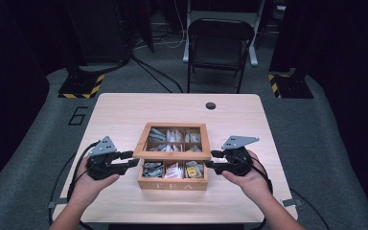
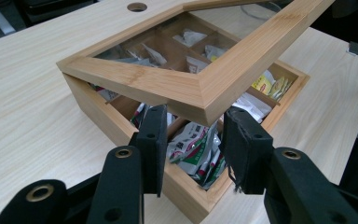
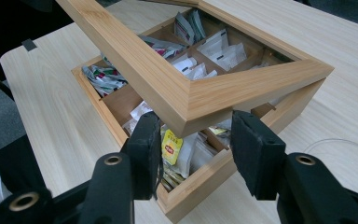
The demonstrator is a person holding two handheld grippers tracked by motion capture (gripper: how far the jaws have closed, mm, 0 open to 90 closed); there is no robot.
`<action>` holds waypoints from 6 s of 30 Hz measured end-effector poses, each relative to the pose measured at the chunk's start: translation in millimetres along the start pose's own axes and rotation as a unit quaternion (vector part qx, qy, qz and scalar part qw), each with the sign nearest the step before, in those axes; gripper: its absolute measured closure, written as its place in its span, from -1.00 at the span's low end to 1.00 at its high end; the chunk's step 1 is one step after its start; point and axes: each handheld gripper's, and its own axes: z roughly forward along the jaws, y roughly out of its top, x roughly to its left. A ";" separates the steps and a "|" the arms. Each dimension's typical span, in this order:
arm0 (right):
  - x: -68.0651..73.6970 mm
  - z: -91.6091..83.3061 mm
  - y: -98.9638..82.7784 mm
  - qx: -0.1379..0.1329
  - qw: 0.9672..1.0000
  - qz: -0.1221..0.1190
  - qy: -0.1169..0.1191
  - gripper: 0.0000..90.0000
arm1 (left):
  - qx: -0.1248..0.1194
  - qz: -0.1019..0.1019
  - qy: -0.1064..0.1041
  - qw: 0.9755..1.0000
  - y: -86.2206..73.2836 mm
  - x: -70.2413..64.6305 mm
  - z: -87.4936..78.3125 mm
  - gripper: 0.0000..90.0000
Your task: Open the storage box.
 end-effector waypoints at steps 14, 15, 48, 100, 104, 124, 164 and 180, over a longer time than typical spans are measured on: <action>-4.4 -5.5 13.2 -0.010 1.000 0.000 -0.002 0.20 | 0.001 0.006 0.020 1.000 3.7 10.3 13.9 0.28; -4.2 -5.9 13.7 -0.009 1.000 0.001 -0.003 0.20 | -0.001 0.005 0.022 1.000 4.4 10.8 14.9 0.28; -17.9 -10.9 41.8 -0.024 1.000 -0.012 -0.016 0.11 | -0.031 0.019 0.036 0.999 42.3 28.2 12.8 0.32; -62.8 23.3 68.7 -0.051 0.998 0.005 -0.031 0.25 | -0.021 0.010 0.048 0.999 67.7 63.1 43.7 0.27; -63.5 23.3 71.3 -0.051 0.998 0.006 -0.034 0.25 | -0.025 0.007 0.052 0.998 68.4 66.6 48.0 0.29; -72.2 27.7 77.9 -0.074 0.996 0.013 -0.043 0.25 | -0.038 0.000 0.061 0.997 77.4 75.1 54.9 0.32; -94.7 56.0 81.5 -0.075 0.995 0.039 -0.061 0.29 | -0.036 -0.006 0.058 0.998 85.4 94.8 70.1 0.33; -99.4 60.4 87.2 -0.071 0.994 0.043 -0.071 0.32 | -0.031 -0.019 0.060 0.998 81.8 105.9 85.7 0.37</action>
